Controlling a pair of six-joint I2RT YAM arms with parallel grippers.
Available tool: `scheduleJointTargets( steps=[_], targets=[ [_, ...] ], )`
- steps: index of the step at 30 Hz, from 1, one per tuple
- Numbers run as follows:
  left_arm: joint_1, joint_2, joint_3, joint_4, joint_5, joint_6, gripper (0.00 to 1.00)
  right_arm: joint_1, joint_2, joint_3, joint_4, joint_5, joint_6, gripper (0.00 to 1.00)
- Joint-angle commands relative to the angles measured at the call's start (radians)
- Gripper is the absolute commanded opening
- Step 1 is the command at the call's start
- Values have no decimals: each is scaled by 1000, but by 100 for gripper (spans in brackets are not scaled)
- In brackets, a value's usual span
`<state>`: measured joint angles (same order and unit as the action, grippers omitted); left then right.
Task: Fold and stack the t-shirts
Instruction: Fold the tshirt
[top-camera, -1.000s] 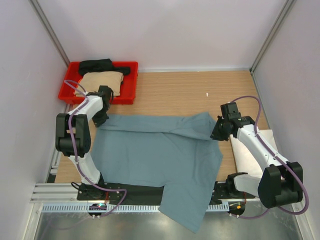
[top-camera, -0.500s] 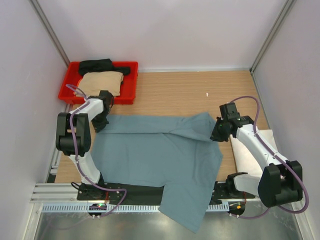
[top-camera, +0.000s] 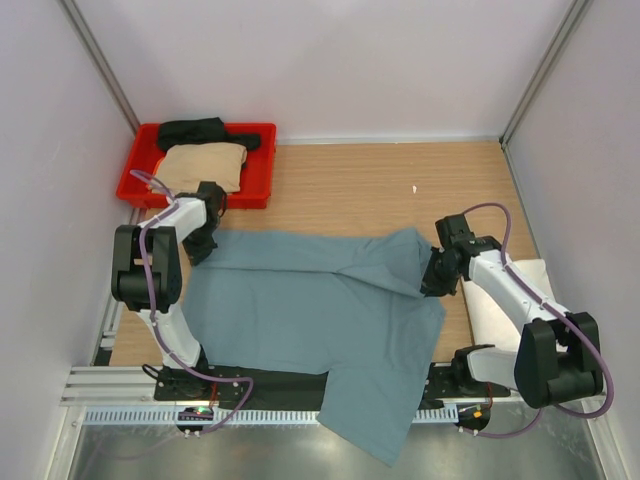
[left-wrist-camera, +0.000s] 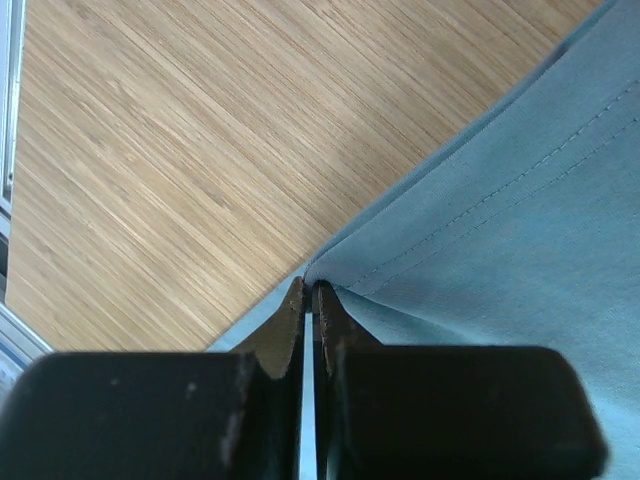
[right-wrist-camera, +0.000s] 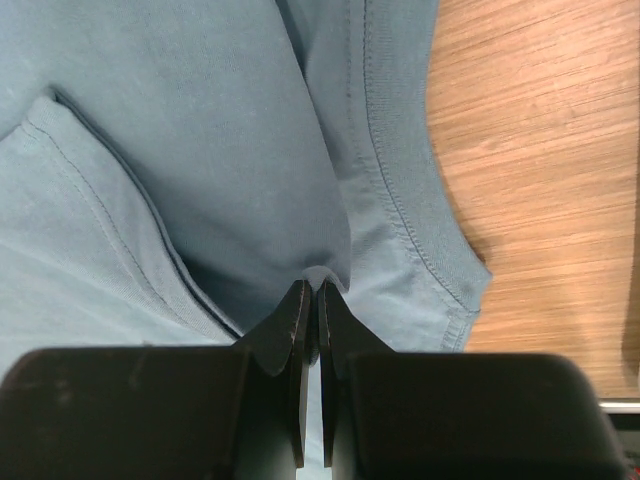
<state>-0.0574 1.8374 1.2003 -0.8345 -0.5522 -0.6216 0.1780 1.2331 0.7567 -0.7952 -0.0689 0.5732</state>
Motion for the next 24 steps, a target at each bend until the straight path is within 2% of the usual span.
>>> scheduleJointTargets(
  steps=[1,4,7,11,14,15,16,17,18,20,22,23,24],
  targets=[
    [10,-4,-11,20,-22,-20,0,6,-20,-6,-19,-22,-15,1],
    [11,-3,-15,21,-26,-18,0,6,5,-34,8,-52,-27,2],
    [11,-10,-15,5,-38,-24,0,6,40,-40,24,-77,-32,9],
    [14,-75,-19,-31,-57,-43,4,6,0,-39,17,-104,-27,18],
    [16,-107,5,-92,-57,-67,16,6,-6,-25,8,-175,-54,31],
    [16,-130,11,-104,-54,-70,23,6,-9,-20,5,-183,-56,44],
    [16,-150,16,-133,-54,-78,35,5,-21,-4,10,-139,-61,51],
    [16,-170,19,-144,-55,-81,41,2,-30,6,19,-100,-65,63],
    [16,-217,19,-152,-55,-84,48,-2,-43,16,60,-59,-68,67],
    [16,-288,12,-149,-39,-78,56,-11,-35,58,152,22,-85,73],
    [16,-319,-1,-111,4,-60,56,-14,-5,121,210,64,-110,73],
    [16,-328,-8,-38,82,-22,52,-14,40,144,234,127,-130,73],
    [16,-329,-18,1,131,-12,41,-20,64,167,273,138,-162,73]
  ],
)
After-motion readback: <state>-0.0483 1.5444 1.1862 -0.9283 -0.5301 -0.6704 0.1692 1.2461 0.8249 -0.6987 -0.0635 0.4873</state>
